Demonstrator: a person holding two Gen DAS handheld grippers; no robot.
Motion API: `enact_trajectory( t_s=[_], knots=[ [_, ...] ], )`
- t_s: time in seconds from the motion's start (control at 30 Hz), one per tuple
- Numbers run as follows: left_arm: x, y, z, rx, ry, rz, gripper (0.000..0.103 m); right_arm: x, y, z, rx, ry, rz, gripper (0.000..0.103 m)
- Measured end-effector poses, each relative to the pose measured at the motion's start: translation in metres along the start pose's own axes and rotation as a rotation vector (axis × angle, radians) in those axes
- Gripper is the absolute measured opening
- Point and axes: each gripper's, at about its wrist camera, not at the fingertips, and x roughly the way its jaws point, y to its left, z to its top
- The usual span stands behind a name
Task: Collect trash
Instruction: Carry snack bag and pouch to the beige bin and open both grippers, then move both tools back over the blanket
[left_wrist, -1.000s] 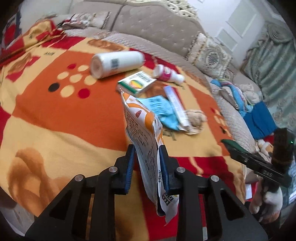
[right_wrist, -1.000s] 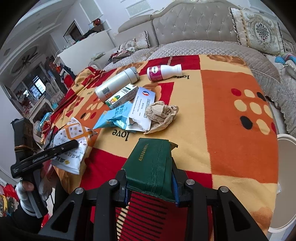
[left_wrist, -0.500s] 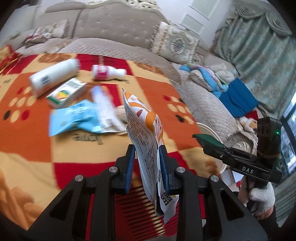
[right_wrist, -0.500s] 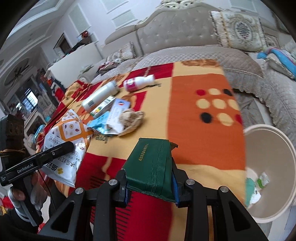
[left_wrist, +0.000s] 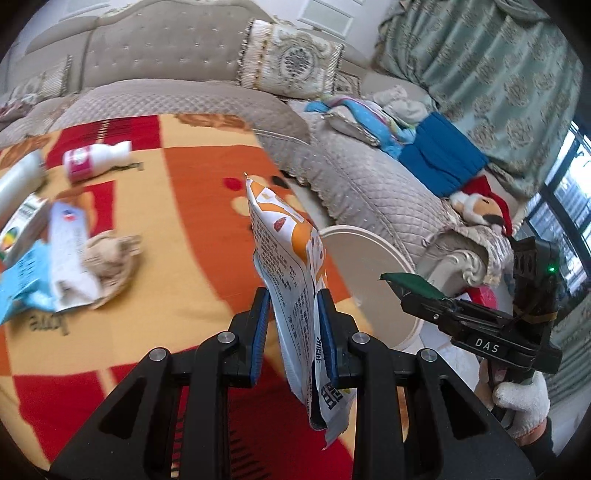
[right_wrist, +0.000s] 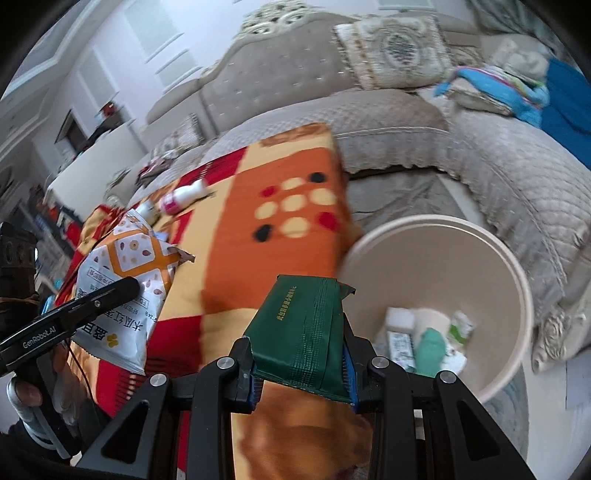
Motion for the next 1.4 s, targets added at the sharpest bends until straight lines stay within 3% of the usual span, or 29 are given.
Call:
enact_trajectory(
  t_s=[0.3, 0.63, 0.7, 0.77, 0.83, 0.87, 1.4],
  knots=[
    [0.047, -0.04, 0.014, 0.047, 0.052, -0.049, 0.024, -0.003, -0.054, -0.003, 0.084, -0.006, -0.08, 0.032],
    [0.093, -0.064, 0.024, 0.065, 0.087, -0.066, 0.024, 0.021, -0.098, 0.002, 0.186, 0.012, -0.107, 0.033],
    [0.098, -0.064, 0.024, 0.056, 0.085, -0.072, 0.027, 0.025, -0.102, 0.002, 0.205, 0.018, -0.115, 0.051],
    [0.103, -0.062, 0.023, 0.047, 0.098, -0.073, 0.031, 0.026, -0.106, 0.001, 0.217, 0.011, -0.125, 0.057],
    [0.104, -0.06, 0.021, 0.046, 0.1, -0.071, 0.048, 0.026, -0.107, 0.0, 0.217, 0.009, -0.128, 0.057],
    [0.103, -0.058, 0.02, 0.046, 0.099, -0.069, 0.05, 0.026, -0.108, 0.0, 0.22, 0.009, -0.131, 0.057],
    [0.078, -0.042, 0.012, 0.041, 0.073, -0.003, 0.05, 0.019, -0.091, -0.006, 0.196, 0.024, -0.114, 0.057]
  ],
)
